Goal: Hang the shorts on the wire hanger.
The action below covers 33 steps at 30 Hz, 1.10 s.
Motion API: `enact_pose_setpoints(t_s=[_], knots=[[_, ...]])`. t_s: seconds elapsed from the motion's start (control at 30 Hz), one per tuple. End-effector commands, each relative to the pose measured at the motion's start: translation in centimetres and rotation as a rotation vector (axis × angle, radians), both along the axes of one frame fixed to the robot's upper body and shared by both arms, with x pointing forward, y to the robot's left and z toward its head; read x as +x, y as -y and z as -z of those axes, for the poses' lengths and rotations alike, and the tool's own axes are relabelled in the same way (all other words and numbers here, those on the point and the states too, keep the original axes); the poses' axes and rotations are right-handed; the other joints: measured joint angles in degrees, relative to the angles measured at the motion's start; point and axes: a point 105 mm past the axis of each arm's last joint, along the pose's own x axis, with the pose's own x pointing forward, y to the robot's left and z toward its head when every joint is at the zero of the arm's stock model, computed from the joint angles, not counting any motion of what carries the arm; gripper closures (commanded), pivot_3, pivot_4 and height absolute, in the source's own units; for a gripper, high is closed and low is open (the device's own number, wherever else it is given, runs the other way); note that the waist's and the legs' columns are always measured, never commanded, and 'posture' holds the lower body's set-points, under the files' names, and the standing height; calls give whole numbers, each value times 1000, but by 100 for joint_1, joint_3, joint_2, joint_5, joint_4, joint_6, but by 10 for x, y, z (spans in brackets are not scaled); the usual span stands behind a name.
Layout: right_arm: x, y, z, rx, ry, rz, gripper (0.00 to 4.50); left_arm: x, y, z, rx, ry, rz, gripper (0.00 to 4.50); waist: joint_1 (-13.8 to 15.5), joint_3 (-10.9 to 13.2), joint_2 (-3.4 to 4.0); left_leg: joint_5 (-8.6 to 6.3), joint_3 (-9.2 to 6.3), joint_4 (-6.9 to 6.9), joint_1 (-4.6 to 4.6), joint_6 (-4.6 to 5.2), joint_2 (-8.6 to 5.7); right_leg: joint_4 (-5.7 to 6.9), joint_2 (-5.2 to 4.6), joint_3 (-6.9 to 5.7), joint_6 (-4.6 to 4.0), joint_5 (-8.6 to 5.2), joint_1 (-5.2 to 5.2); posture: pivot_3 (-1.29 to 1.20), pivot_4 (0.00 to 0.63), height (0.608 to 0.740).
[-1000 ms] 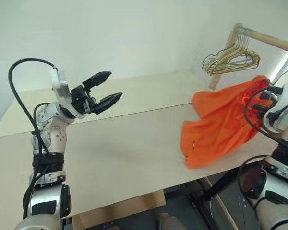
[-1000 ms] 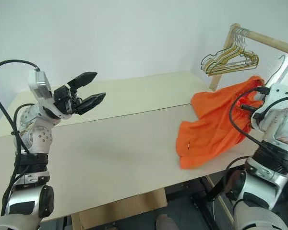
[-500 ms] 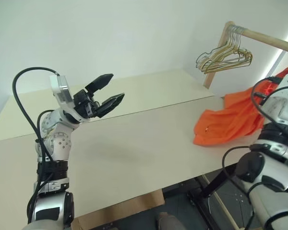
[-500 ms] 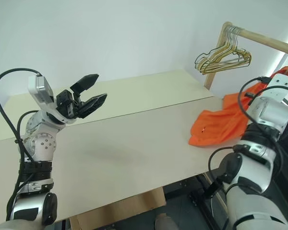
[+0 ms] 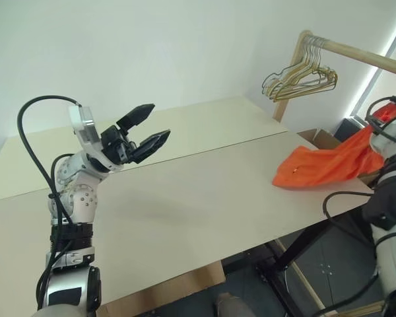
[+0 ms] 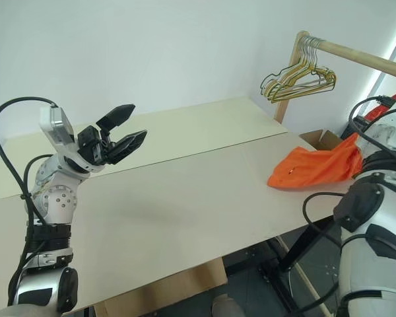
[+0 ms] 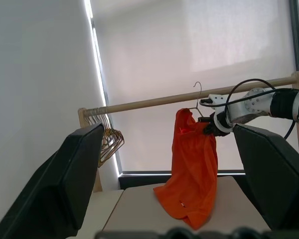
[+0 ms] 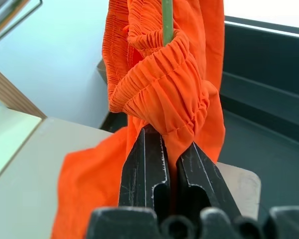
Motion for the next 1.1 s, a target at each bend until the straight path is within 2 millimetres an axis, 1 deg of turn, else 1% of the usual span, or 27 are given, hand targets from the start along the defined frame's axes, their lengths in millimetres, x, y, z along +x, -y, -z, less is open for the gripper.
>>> enact_pose_setpoints(t_s=[0.03,0.23,0.4,0.47,0.57,0.67,0.87,0.93,0.97,1.07,1.1], knots=[[0,4,-32,26,135,-9,4500,-4,-2,-10,16,51,-17,24,14,0,0,-1,0,0,-1,1,0,-3,0,0,-6,4,-1,-107,0,740],[3,-5,-22,190,158,-27,4500,-4,0,-8,31,48,-16,24,29,1,0,-4,3,-3,-7,5,0,-11,-1,1,-6,5,-2,-102,0,740],[3,-8,-11,208,113,-21,4500,-4,0,-7,32,49,-20,24,33,2,2,-3,5,-5,-19,5,1,-11,0,2,-6,5,-5,-96,0,740],[4,-10,-6,268,126,-15,4500,-5,-1,-7,32,49,-23,24,32,2,2,-3,5,-6,-19,5,1,-11,0,2,-6,5,-5,-96,0,740],[4,-10,-3,238,107,-28,4500,-4,-1,-6,36,43,-30,24,32,2,2,-3,6,-6,-18,5,2,-10,0,2,-6,5,-5,-92,0,740],[3,-8,4,256,105,-15,4500,-4,-1,-6,39,49,-31,24,34,2,2,-3,7,-7,-18,5,2,-10,1,2,-6,5,-5,-91,0,740],[-3,0,16,134,7,-2,4500,-3,-1,-5,39,46,-39,24,38,2,1,-3,7,-7,-18,5,2,-12,0,2,-6,5,-4,-87,0,740],[-5,3,16,132,7,19,3898,-3,-1,-5,41,46,-43,0,34,2,1,-3,8,-7,-16,6,3,-10,1,3,-6,4,-4,-86,0,740],[-6,4,15,126,14,24,3680,-3,-1,-4,43,45,-46,0,34,2,1,-3,9,-7,-15,5,3,-10,1,4,-5,4,-4,-86,0,740],[-10,13,6,11,-18,77,2704,-3,-2,-3,49,44,-51,0,59,3,2,-3,9,-7,-16,5,2,-9,0,4,-5,4,-4,-86,0,740],[-11,15,2,-18,-24,93,2285,-3,-2,-3,51,43,-51,0,67,3,3,-3,9,-7,-17,5,2,-9,0,4,-4,4,-5,-86,0,740]])
